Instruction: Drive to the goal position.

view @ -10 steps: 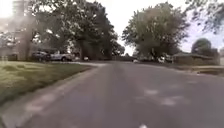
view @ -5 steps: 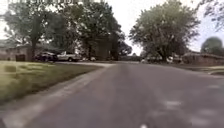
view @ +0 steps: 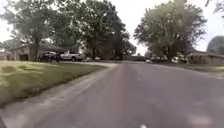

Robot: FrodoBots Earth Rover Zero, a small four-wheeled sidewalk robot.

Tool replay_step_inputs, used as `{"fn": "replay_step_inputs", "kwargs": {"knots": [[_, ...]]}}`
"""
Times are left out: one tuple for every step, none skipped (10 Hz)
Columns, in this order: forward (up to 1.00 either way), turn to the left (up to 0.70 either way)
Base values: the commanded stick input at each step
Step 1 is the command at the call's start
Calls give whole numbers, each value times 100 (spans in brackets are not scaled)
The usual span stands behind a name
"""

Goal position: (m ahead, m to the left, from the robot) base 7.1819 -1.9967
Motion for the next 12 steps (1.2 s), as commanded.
{"fn": "replay_step_inputs", "kwargs": {"knots": [[100,0],[100,0],[100,0],[100,0],[100,0],[100,0],[100,0],[100,-18],[100,-39],[100,-39],[100,-11],[100,0]]}}
